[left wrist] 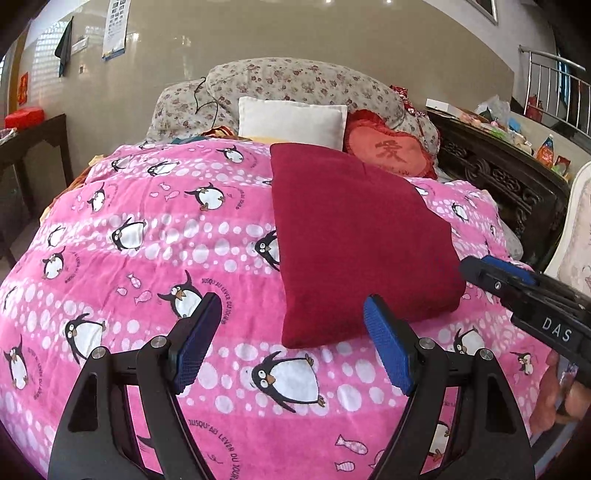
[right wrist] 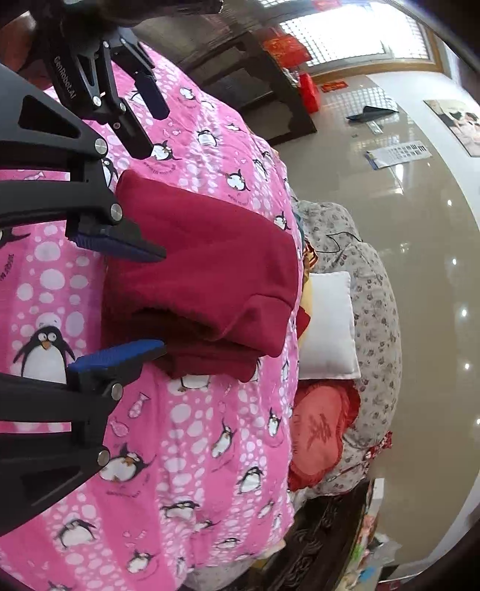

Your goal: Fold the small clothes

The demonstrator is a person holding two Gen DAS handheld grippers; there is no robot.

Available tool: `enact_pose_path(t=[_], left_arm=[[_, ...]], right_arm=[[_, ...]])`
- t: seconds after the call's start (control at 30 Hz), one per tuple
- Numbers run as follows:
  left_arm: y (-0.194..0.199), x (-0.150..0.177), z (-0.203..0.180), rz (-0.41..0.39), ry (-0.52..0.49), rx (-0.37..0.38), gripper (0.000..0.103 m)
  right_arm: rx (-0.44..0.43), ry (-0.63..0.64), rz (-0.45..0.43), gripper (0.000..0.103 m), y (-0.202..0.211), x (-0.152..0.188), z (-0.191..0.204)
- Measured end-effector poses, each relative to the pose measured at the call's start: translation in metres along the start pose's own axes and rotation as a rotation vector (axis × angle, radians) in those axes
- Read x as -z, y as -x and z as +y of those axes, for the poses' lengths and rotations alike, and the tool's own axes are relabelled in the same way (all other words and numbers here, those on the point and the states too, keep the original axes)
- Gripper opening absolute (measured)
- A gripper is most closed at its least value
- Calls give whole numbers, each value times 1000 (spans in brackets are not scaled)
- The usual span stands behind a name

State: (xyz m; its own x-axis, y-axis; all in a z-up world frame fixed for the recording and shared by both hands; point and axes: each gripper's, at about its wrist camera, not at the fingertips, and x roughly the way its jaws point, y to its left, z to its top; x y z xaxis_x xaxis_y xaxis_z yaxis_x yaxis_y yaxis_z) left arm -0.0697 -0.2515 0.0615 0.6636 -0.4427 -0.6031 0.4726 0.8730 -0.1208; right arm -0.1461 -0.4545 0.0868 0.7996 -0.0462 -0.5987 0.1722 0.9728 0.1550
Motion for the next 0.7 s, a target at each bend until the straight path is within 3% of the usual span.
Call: enact_pose_path(t=[0.2,0.3,0.37,0.43,0.47,0.63,0.7], left_arm=[[-8,1,8,0,25,-1,79],[-16,-2,13,20,52,36,79],[-21,-7,16,25,78,78,79],[-28,-13,19,38,106,135,81],[-32,-16,19,49,116,161,81],[-68,-36,19,138,133,287,84],[-83,-43,20,169,154,343,84]], right_arm=[[-4,-52,31,43,-11,7,-5],[0,-79,25,48,-15,3,-11],[-1,-96,13,52,-18,-2,-15],[11,-132,-20,70,-21,-12,-26],[13,-148,-27,74,-24,-15,-31],[-55,-215,46,77,-68,-37,-65],[-100,-234,57,87,-82,-41,-75]])
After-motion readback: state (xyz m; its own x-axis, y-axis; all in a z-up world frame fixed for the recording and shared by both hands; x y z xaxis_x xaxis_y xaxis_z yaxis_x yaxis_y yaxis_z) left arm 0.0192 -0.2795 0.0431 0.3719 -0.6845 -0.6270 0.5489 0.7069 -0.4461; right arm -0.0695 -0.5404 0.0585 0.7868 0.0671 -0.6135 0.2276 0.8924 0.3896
